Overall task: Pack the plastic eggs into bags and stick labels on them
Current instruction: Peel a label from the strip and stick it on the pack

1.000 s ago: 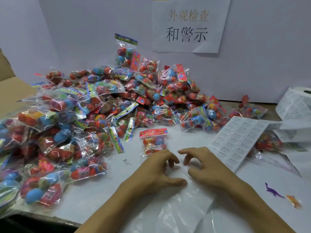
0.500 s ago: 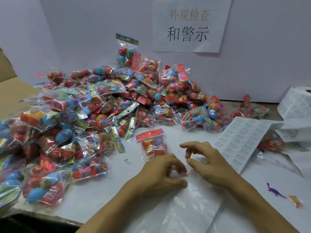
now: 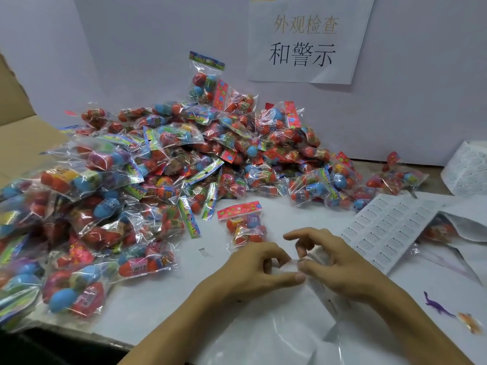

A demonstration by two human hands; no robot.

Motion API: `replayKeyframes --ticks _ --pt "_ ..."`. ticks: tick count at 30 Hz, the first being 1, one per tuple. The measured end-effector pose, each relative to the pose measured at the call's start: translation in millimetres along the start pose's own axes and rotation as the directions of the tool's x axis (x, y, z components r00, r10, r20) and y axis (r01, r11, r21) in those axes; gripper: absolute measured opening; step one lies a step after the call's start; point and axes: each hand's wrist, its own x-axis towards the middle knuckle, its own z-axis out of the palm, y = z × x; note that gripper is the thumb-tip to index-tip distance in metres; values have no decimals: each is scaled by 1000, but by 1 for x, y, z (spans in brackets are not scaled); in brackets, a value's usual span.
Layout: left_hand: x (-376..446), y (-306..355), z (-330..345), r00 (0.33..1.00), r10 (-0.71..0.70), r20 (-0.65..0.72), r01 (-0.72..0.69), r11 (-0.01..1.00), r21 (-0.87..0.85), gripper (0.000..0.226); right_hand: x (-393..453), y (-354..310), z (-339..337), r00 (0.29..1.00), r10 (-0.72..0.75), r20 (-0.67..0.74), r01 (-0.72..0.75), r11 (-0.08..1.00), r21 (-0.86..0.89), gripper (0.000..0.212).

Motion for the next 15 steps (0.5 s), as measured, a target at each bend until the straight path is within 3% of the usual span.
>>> replayKeyframes --ticks 4,7,10,15 --pt "1 -1 -3 999 51 3 -50 977 -208 11 1 -4 5 979 -111 -171 107 994 -35 52" --pt "1 -3 -4 998 11 -61 -33 926 -375 12 1 -7 6 880 -301 -367 252 951 -177 36" --pt "3 -4 -1 997 8 -74 -39 902 -430 11 1 -8 7 852 -375 -365 293 920 -260 15" --pt "2 -3 -1 995 37 -91 -69 921 -384 15 2 -6 10 887 -314 -340 247 942 -227 19"
